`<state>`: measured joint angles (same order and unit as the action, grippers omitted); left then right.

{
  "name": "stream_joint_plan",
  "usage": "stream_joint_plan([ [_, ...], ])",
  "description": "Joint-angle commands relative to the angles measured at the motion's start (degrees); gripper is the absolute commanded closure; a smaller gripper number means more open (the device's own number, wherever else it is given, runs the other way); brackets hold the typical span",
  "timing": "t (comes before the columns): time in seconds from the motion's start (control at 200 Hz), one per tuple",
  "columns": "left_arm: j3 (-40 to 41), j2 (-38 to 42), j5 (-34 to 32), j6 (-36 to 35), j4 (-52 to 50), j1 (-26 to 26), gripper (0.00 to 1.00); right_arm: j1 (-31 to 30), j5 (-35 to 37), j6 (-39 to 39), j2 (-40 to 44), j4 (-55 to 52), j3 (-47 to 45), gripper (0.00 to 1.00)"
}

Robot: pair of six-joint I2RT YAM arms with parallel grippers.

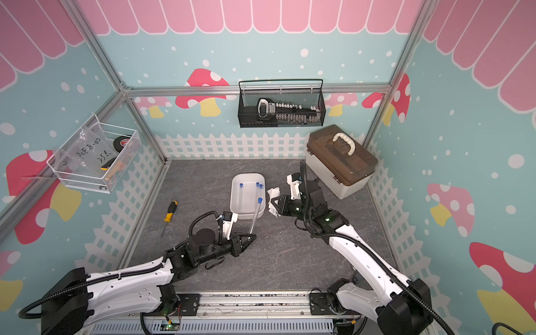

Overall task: Wipe the exteriors of test tubes
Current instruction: Wipe the dirt from the test tube.

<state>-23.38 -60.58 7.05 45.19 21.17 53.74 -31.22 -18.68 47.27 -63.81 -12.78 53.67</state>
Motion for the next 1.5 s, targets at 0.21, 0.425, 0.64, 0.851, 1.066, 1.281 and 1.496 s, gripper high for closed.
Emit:
stream_joint_plan([
  [0.21,-0.29,-1.61,-0.19,0.06,0.72,-0.3,0.92,-8.08,1.53,3.4,-0.65,5.31,-1.2,0.79],
  [0.425,-0.36,-1.0,-0.19,-0.07,0.56,-0.3,0.92,-9.6,4.2,4.63,-1.68,5.0,-3.84,0.79],
  [0.64,0.17,0.06,-0.81,-0.01,0.0,-0.3,0.92,-10.52,6.2,6.25,-2.87,5.13,-6.05,0.76],
  [0.851,0.17,-0.26,-0.81,0.05,0.05,-0.3,0.92,-11.39,4.45,7.09,-5.18,8.64,-5.77,0.7],
  [1.066,-0.35,-1.29,-0.4,0.02,0.33,-0.3,0.92,-12.71,3.47,8.15,-6.04,11.8,-6.28,0.7],
  [1.281,-0.7,-2.0,-0.19,-0.01,0.5,-0.3,0.92,-12.78,3.39,7.84,-3.48,12.12,-7.04,0.7],
  [1.496,-1.1,-2.61,0.05,-0.06,0.72,-0.3,0.92,-12.9,0.81,8.34,-2.51,16.04,-8.86,0.7],
])
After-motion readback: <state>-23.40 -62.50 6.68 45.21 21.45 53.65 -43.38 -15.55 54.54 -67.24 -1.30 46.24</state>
